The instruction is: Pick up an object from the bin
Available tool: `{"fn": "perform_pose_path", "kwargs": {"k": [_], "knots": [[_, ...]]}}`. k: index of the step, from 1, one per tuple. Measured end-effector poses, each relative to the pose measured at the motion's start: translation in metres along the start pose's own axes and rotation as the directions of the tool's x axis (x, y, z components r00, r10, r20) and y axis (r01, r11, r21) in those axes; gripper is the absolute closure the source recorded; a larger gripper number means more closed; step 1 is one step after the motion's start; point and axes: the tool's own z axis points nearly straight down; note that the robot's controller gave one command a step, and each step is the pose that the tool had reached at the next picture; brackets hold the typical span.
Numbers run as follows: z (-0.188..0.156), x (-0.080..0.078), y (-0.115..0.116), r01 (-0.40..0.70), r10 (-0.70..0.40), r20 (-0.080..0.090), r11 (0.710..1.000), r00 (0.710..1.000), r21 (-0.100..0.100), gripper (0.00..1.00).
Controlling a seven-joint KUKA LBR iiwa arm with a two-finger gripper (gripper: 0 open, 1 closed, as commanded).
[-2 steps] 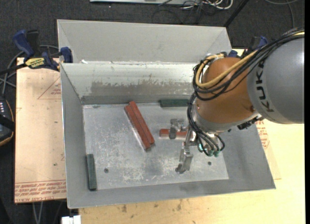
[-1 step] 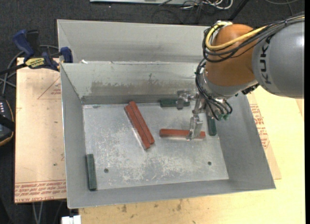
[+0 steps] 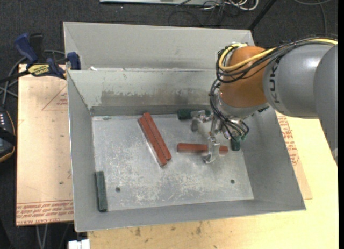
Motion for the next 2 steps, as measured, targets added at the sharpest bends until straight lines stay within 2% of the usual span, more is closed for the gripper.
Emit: {"fn": "perform_pose_path", "kwargs": {"k": [1,2], "knots": [[-0.005,-0.001,0.001,0.0,0.0,0.004,1.0,1.0,0.0,1.0],[-0.162,0.006,-0.022,0.033,-0.033,0.014,0.999,0.999,0.005,1.0]]}}
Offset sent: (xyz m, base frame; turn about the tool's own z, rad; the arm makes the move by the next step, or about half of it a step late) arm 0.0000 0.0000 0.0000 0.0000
